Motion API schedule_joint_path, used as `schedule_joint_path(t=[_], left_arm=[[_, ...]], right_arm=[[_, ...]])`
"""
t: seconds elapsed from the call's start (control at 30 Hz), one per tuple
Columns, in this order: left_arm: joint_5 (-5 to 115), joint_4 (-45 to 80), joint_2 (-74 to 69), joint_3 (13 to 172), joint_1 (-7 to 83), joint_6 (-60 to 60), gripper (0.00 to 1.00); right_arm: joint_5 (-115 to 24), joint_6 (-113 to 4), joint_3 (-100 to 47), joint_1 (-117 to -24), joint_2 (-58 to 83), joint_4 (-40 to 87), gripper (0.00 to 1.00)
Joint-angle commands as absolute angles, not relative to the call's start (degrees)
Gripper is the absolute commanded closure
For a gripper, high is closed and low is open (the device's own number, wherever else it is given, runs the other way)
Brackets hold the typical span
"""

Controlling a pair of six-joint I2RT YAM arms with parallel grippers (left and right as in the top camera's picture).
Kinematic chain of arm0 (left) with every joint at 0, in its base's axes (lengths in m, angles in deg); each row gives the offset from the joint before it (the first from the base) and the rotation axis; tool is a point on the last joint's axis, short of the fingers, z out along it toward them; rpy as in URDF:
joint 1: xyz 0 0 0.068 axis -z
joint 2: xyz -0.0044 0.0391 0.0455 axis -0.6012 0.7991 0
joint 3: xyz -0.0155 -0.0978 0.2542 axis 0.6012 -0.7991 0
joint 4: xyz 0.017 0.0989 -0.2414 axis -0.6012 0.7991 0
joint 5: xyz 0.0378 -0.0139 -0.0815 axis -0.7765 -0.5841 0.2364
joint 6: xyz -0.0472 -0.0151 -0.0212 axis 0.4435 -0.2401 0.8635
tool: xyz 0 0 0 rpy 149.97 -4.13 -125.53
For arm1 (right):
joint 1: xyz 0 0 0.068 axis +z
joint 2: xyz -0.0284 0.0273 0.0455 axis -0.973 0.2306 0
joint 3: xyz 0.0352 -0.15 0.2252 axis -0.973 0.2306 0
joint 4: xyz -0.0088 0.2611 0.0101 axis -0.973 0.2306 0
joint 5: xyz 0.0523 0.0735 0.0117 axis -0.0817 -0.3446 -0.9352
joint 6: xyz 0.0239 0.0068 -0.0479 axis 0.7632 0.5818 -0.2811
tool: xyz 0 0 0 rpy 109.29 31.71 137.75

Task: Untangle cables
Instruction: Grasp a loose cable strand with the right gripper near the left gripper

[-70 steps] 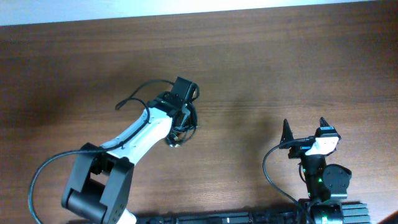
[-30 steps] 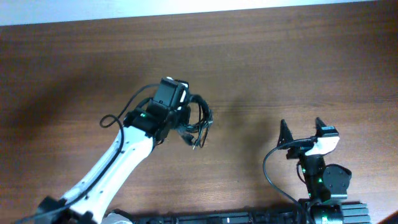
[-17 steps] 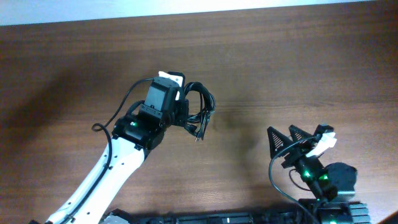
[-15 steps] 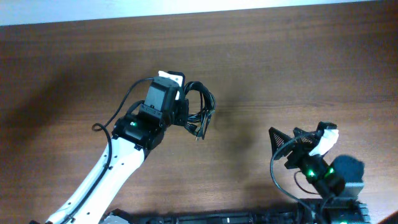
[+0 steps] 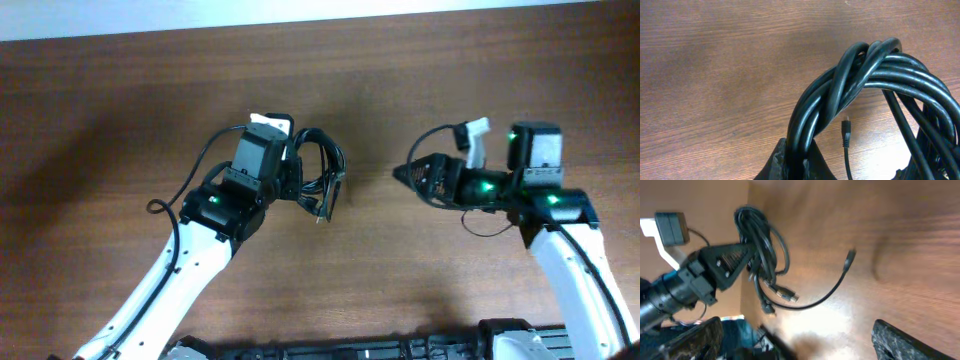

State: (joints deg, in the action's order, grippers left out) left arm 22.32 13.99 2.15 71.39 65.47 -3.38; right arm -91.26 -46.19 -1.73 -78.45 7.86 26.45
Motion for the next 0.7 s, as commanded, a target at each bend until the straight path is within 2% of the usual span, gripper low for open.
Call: schedule_joint_path(t=[0.0, 0.1, 0.2, 0.33, 0.37, 0.53, 0.6, 0.67], left_arm=[[21.29, 13.49, 0.20, 72.73, 65.27, -2.09, 1.00], [21.29, 13.49, -1.06, 72.73, 63.52, 5.76, 1.00], [21.51, 13.66, -1.26, 72.73, 62.19, 5.95, 1.00], [22.80, 13.71, -1.28, 72.73, 62.08, 6.94, 1.00], [23.04, 13.71, -1.28, 72.73, 62.08, 10.35, 1.00], [22.91, 13.93, -1.26, 72.73, 62.06, 10.80, 1.00], [23.08, 13.88, -1.26, 72.73, 62.08, 10.89, 1.00], [23.74, 14.52, -1.26, 72.73, 62.08, 10.85, 1.00]], right_arm=[[-85.73, -47.02, -2.35, -71.30, 7.40, 26.41, 0.08], [-73.40, -46.78, -2.35, -63.13, 7.36, 25.80, 0.10], [-67.78, -46.58, -2.35, -57.81, 7.45, 21.49, 0.10], [-66.71, -46.72, -2.35, -53.66, 8.52, 15.13, 0.10], [-66.73, -47.06, -2.35, -52.53, 9.67, 12.81, 0.11], [-66.78, -46.82, -2.35, -47.24, 15.64, 4.16, 0.33], [-66.32, -46.85, -2.35, -43.28, 18.05, -1.15, 0.37], [-62.97, -46.82, -2.35, -41.29, 20.12, -5.07, 0.53]])
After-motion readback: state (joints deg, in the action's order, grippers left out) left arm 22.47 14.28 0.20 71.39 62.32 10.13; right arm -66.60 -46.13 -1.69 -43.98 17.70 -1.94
